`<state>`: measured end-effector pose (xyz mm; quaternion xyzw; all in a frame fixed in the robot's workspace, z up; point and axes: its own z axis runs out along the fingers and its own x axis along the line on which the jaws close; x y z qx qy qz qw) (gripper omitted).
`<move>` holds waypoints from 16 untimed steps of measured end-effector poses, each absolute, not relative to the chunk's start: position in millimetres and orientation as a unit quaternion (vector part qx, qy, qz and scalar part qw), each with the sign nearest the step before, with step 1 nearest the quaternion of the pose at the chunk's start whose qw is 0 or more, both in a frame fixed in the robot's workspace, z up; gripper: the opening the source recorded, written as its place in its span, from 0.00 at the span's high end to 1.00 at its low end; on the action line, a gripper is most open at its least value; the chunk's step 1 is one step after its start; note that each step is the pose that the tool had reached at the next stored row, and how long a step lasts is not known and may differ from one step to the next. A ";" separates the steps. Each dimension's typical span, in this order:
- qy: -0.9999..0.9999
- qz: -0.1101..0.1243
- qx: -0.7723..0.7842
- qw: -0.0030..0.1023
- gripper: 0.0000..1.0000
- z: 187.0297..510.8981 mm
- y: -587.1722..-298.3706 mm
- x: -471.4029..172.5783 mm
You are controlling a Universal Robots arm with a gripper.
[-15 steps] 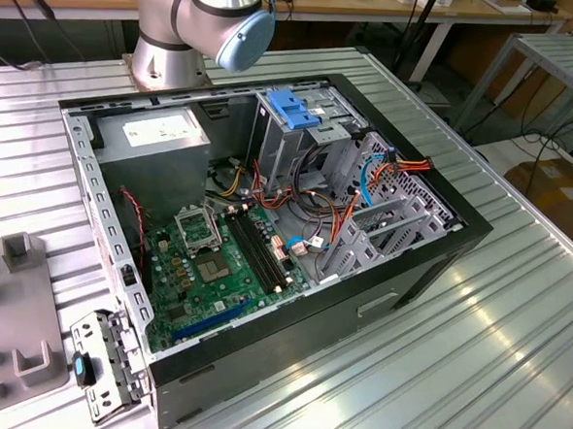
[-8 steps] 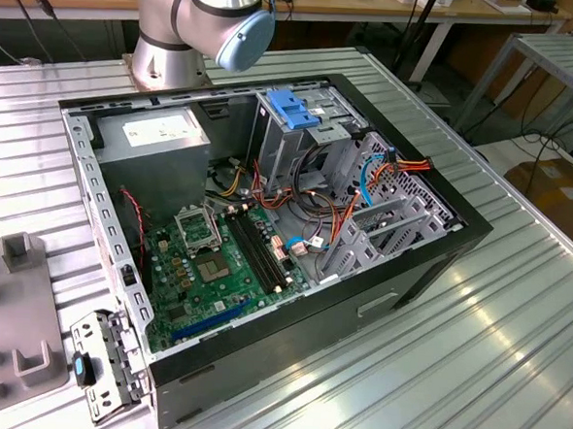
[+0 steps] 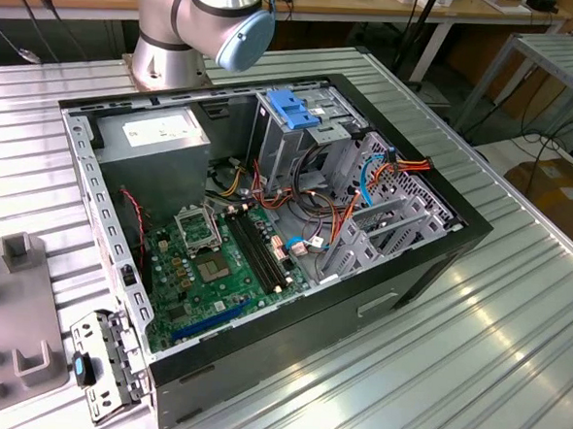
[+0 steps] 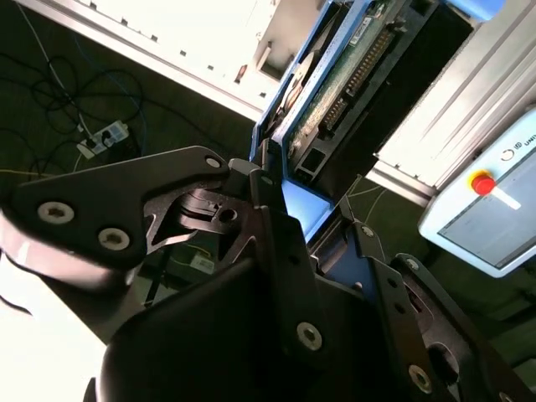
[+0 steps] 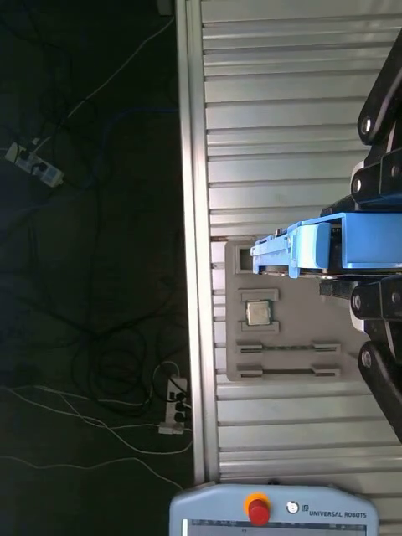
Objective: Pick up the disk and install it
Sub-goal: 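Pick up the disk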
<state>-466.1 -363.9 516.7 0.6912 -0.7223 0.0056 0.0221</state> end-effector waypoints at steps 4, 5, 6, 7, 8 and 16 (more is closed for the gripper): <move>-0.722 0.005 0.691 0.023 0.63 523.8 -363.8 -466.1; -0.722 0.005 0.691 0.023 0.63 523.8 -363.8 -466.1; -0.722 0.005 0.691 0.023 0.63 523.8 -363.8 -466.1; -0.722 0.005 0.691 0.023 0.63 523.9 -363.9 -466.1; -0.722 0.005 0.691 0.023 0.63 523.5 -363.6 -465.9; -0.722 0.014 0.691 0.014 0.63 519.3 -363.3 -465.8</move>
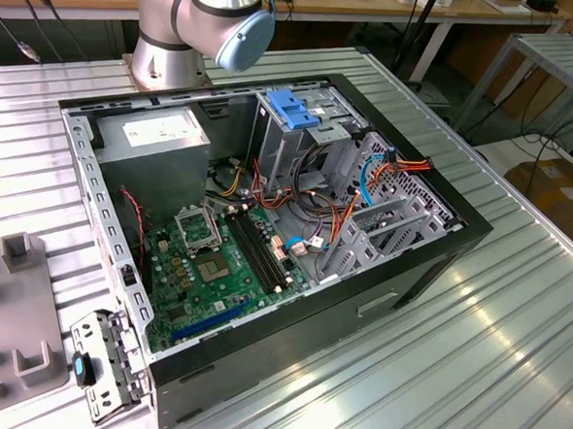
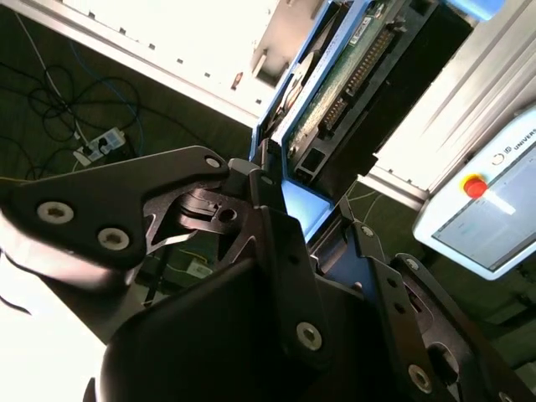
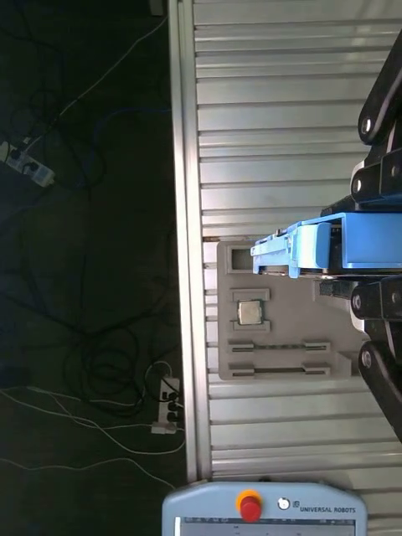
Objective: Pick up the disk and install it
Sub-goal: 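Pick up the disk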
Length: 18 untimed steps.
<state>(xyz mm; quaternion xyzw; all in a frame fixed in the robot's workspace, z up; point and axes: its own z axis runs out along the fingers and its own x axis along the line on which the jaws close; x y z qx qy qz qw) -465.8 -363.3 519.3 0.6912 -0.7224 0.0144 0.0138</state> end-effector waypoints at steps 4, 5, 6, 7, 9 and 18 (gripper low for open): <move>-0.722 0.014 0.691 0.014 0.63 518.3 -363.3 -459.1; -0.722 0.015 0.691 0.014 0.63 518.0 -363.3 -456.2; -0.722 0.015 0.691 0.014 0.63 517.9 -363.3 -453.2; -0.722 0.015 0.691 0.014 0.63 517.8 -363.3 -450.2; -0.722 0.015 0.691 0.014 0.63 517.7 -363.4 -445.6; -0.722 0.015 0.691 0.014 0.63 517.3 -363.3 -429.4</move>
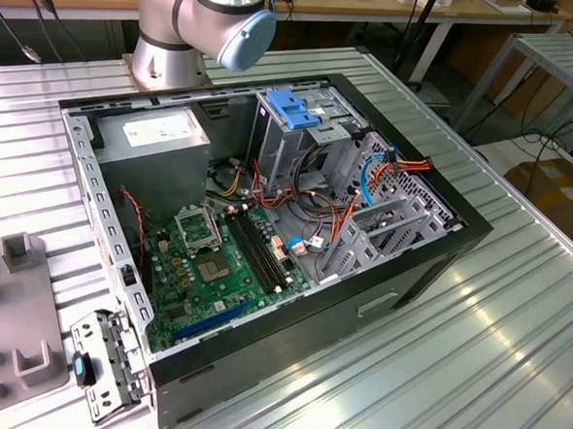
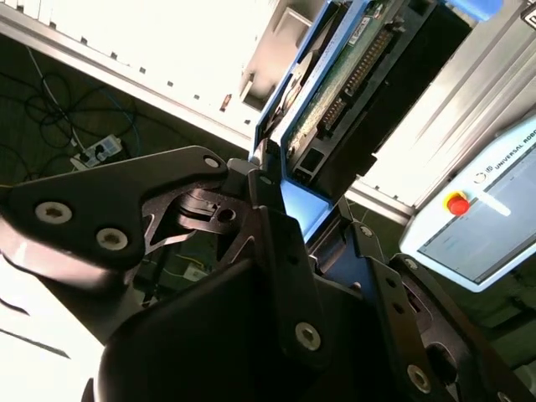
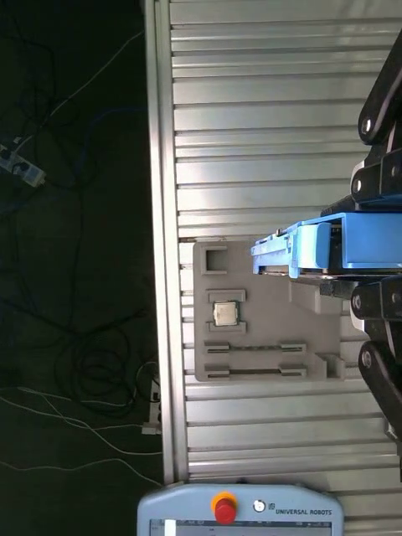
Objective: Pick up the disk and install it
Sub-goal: 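Pick up the disk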
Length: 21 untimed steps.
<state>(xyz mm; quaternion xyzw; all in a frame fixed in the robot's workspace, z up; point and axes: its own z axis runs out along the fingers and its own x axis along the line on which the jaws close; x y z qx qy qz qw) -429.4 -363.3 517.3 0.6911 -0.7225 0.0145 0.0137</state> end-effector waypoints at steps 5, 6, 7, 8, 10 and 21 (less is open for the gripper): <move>-0.722 0.015 0.691 0.014 0.63 516.8 -363.3 -421.2; -0.722 0.015 0.691 0.014 0.63 516.8 -363.3 -420.2; -0.722 0.015 0.691 0.014 0.63 516.7 -363.3 -419.2; -0.722 0.015 0.691 0.014 0.63 516.7 -363.4 -418.2; -0.722 0.015 0.691 0.014 0.63 516.5 -363.3 -416.6; -0.722 0.015 0.691 0.014 0.63 516.0 -363.3 -410.0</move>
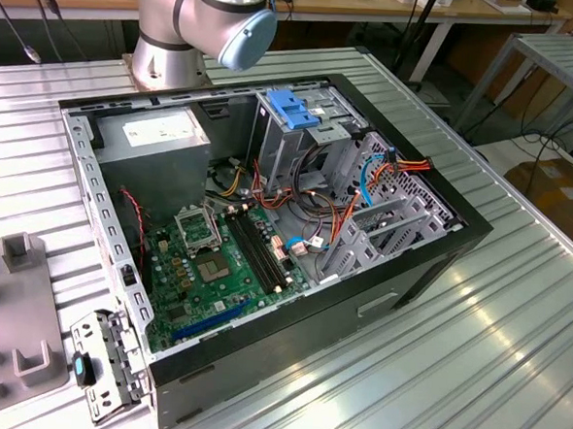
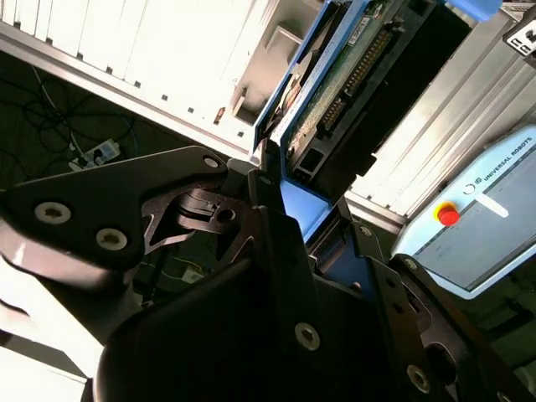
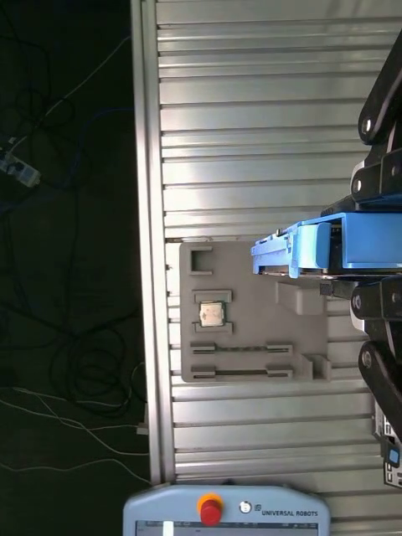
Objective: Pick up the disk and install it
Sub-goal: 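Pick up the disk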
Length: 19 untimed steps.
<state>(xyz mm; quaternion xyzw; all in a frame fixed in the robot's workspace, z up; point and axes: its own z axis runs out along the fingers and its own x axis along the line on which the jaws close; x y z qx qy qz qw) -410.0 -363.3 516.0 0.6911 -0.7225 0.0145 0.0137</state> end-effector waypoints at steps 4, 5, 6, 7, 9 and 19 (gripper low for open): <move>-0.722 0.014 0.691 0.014 0.63 515.8 -363.3 -407.4; -0.722 0.015 0.691 0.014 0.63 515.8 -363.4 -406.7; -0.722 0.015 0.691 0.014 0.63 515.7 -363.4 -405.7; -0.722 0.015 0.691 0.014 0.63 515.7 -363.3 -404.6; -0.722 0.015 0.691 0.014 0.63 515.6 -363.4 -402.2; -0.722 0.015 0.691 0.014 0.63 515.2 -363.4 -374.9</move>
